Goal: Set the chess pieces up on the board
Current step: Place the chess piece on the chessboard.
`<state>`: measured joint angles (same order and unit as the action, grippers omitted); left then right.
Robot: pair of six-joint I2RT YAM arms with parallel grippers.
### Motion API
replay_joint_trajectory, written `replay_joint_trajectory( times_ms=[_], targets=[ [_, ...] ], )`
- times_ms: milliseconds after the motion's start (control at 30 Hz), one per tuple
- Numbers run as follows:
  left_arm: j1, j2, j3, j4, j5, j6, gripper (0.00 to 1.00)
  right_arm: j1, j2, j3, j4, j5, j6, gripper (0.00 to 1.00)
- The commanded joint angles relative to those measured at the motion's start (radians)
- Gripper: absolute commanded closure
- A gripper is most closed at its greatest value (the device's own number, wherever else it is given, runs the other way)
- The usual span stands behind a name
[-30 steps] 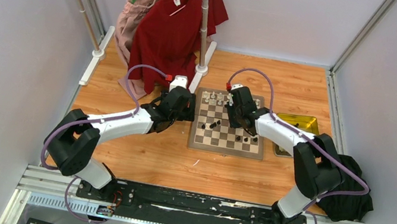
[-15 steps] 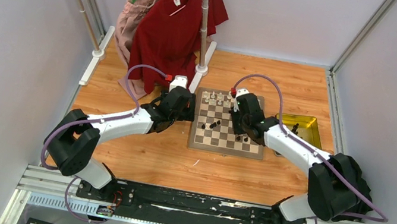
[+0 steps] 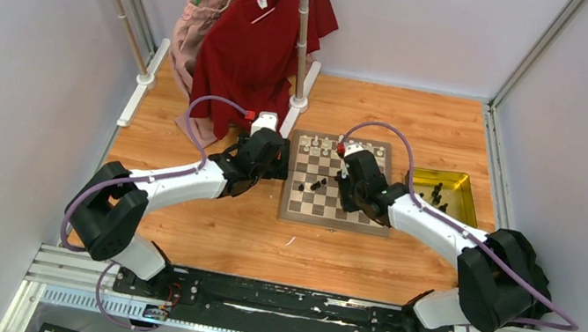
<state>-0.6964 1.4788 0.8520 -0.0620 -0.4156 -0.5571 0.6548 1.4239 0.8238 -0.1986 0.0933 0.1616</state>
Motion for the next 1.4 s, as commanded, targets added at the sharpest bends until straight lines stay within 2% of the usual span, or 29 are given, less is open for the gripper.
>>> replay_joint_trajectory(
  times_ms=[0,267,567,800,900,1367],
  targets=[
    [-0.006,-0.003,-0.011,0.019,-0.025,-0.005,0.19,0.016,0.005,-0.009,0.023,-0.009,0.018,1.00],
    [-0.006,0.003,-0.014,0.026,-0.023,-0.006,0.19,0.017,0.023,-0.013,0.035,-0.009,0.017,1.00],
    [-0.006,0.002,-0.019,0.031,-0.022,-0.007,0.19,0.017,0.047,-0.015,0.050,-0.010,0.016,0.93],
    [-0.006,0.002,-0.021,0.032,-0.020,-0.006,0.19,0.025,0.019,-0.008,0.040,0.004,0.005,0.77],
    [-0.006,0.000,-0.022,0.033,-0.020,-0.007,0.19,0.035,0.006,0.007,0.022,0.012,0.000,0.74],
    [-0.006,-0.006,-0.013,0.030,-0.022,-0.001,0.18,0.046,0.094,0.150,0.018,0.011,-0.045,0.72]
  ],
)
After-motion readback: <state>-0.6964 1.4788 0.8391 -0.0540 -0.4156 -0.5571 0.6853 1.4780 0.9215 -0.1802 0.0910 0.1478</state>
